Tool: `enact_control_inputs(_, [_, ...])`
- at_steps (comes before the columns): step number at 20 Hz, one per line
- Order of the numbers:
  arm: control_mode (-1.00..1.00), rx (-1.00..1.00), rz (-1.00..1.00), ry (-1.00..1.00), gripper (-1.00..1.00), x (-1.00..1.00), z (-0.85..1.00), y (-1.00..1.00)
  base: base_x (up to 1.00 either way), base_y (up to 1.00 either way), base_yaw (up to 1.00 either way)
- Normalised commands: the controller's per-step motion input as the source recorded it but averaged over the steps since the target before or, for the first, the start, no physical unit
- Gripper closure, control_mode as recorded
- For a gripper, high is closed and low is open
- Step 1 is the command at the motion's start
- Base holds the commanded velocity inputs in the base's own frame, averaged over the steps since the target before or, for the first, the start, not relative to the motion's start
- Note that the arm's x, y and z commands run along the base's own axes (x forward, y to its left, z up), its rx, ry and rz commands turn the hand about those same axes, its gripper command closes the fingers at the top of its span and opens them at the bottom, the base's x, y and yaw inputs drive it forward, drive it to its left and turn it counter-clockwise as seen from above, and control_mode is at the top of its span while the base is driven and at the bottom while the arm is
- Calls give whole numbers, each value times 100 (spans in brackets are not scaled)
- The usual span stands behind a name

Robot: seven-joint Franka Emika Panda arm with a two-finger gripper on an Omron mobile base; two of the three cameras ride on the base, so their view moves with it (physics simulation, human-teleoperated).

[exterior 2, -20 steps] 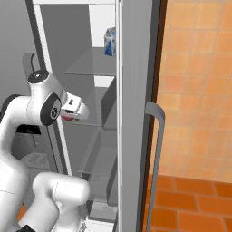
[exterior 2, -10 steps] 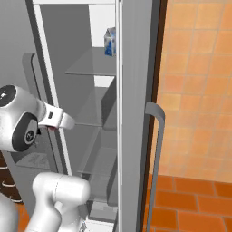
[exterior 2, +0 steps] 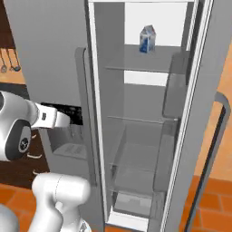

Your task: Take the strawberry from the fridge and place it on top of the pancake, located on the dining counter.

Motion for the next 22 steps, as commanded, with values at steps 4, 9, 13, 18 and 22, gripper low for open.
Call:
enact_control_inputs(4, [100, 0, 0, 0, 100, 0, 0, 0, -47, 100, 54])
enact_control_inputs(9, [100, 0, 0, 0, 100, 0, 0, 0, -18, 90, 70])
enact_control_inputs(13, [100, 0, 0, 0, 100, 0, 0, 0, -9, 71, 74])
enact_control_inputs(18, [100, 0, 0, 0, 100, 0, 0, 0, -7, 81, 68])
enact_control_inputs(22, [100, 0, 0, 0, 100, 0, 0, 0, -5, 23, 89])
